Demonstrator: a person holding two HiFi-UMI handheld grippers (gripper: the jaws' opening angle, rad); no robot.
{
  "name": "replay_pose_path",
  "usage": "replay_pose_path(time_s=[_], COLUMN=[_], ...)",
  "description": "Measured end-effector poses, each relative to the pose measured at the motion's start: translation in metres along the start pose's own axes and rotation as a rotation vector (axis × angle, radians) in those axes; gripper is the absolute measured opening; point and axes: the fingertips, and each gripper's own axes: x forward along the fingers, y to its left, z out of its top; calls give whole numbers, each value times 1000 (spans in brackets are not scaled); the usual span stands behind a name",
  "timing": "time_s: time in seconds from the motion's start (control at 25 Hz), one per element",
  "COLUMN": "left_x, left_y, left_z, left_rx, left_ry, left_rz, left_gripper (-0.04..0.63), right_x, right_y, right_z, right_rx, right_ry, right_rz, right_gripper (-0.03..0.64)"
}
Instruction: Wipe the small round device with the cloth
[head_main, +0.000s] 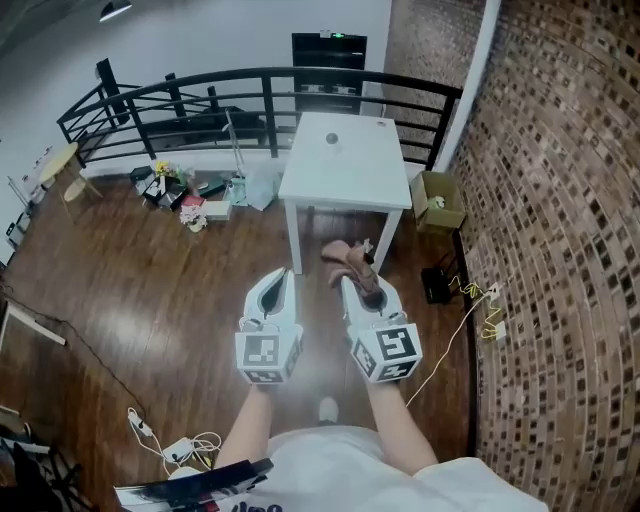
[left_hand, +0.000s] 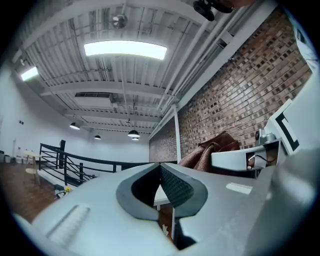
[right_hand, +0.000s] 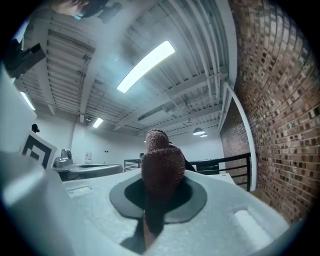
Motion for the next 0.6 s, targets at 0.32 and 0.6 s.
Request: replay_pose_path(time_s=[0.32, 0.6], left_x=[68, 114], left_y=[4, 9], left_z=[-16, -43], left_rx=[3, -22], left_ry=[21, 97], left_rz=[19, 17], left_gripper=[15, 8], right_x=[41, 66], right_y=[-67, -101], right_z=[-13, -27], right_rx=[-10, -26], right_ry=[28, 52], right_rz=[-51, -91], right_gripper=[29, 29])
